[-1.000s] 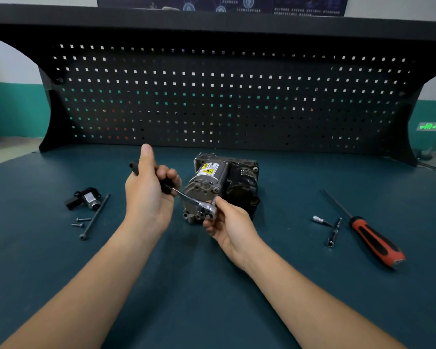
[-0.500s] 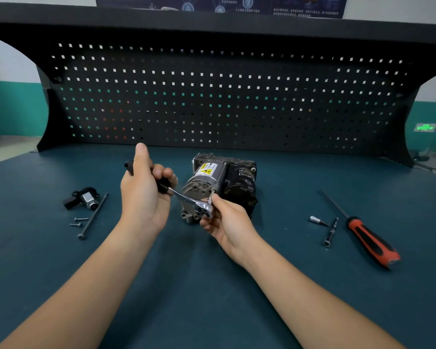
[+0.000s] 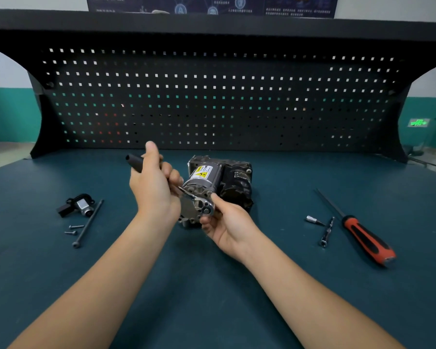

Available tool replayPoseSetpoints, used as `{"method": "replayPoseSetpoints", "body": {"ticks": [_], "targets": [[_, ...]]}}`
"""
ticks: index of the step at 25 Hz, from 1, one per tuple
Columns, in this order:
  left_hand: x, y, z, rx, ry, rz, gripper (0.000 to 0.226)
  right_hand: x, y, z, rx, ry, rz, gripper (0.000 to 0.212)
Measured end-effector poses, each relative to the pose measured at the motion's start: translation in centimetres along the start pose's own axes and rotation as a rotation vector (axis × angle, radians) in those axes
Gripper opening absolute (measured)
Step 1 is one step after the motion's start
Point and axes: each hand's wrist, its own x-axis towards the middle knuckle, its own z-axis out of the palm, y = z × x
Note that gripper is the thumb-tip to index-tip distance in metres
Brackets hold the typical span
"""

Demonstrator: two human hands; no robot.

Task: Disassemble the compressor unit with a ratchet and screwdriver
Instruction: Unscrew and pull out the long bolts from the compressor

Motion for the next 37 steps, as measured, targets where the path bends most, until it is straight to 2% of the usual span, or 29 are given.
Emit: {"method": "replayPoseSetpoints", "body": {"ticks": [3, 6, 7, 8, 10, 12, 14, 15, 16, 17, 18, 21, 23, 25, 28, 31, 33, 35, 37], "targets": [[0.7, -0.3, 0.9, 0.146, -0.136, 0.135, 0.027, -0.2, 0.3, -0.1, 0.078, -0.046, 0.046, 0.025], [0.3, -0.5, 1.6, 0.282, -0.347, 0.300, 0.024, -0.2, 0.4, -0.1, 0.132, -0.074, 0.039, 0.025], [-0.2, -0.7, 2.0, 0.345, -0.436, 0.375, 0.022, -0.3, 0.3, -0.1, 0.081, -0.052, 0.008, 0.025], [-0.7, -0.9, 2.4, 0.445, -0.536, 0.474, 0.020, -0.3, 0.3, -0.2, -0.080, 0.008, -0.057, 0.027], [-2.1, -2.1, 3.1, 0.753, -0.753, 0.695, 0.025, -0.4, 0.0, -1.2, -0.671, 0.209, -0.308, 0.028], [-2.9, -3.3, 3.3, 0.972, -0.895, 0.817, 0.037, -0.2, -0.2, -2.8, -1.122, 0.417, -0.707, 0.016], [-2.5, -3.5, 3.5, 0.886, -0.826, 0.783, 0.030, -0.3, -0.6, -3.8, -1.193, 0.517, -1.006, 0.007], [-2.1, -3.1, 3.5, 0.748, -0.731, 0.699, 0.026, 0.0, -0.6, -4.2, -1.181, 0.512, -1.089, 0.005], [-1.5, -2.6, 3.5, 0.592, -0.625, 0.600, 0.026, 0.3, -0.5, -4.2, -1.157, 0.474, -1.089, 0.006], [-0.9, -2.1, 3.2, 0.470, -0.511, 0.527, 0.027, 0.5, -0.1, -3.9, -1.100, 0.413, -0.996, 0.010], [-0.2, -1.7, 2.7, 0.399, -0.397, 0.484, 0.028, 0.5, 0.3, -3.2, -1.012, 0.336, -0.818, 0.016], [1.3, -1.0, 0.1, 0.267, -0.109, 0.286, 0.036, 0.2, 1.0, -1.0, -0.493, 0.074, -0.241, 0.029], [1.7, -1.0, -1.2, 0.197, 0.063, 0.109, 0.038, 0.2, 0.9, -0.2, -0.121, -0.036, -0.058, 0.027], [1.6, -1.1, -1.7, 0.216, 0.131, 0.043, 0.035, 0.0, 0.8, 0.2, 0.044, -0.066, 0.009, 0.024], [0.7, -0.6, -1.5, 0.360, -0.039, 0.193, 0.019, -0.3, 0.6, 0.5, 0.034, -0.032, 0.058, 0.019], [-0.4, 0.5, -1.5, 0.996, -0.296, 0.473, 0.016, -0.5, -0.1, 0.4, -0.006, 0.002, 0.115, 0.016], [-1.6, 0.5, -1.3, 1.259, -0.478, 0.596, 0.020, -0.5, -0.3, 0.5, -0.010, 0.017, 0.127, 0.018], [-2.7, -0.2, -1.2, 1.352, -0.663, 0.643, 0.026, -0.6, -0.1, 0.6, -0.008, 0.048, 0.130, 0.018], [-2.4, -0.4, -1.2, 1.323, -0.671, 0.585, 0.025, -0.6, 0.1, 0.6, -0.020, 0.056, 0.116, 0.017]]}}
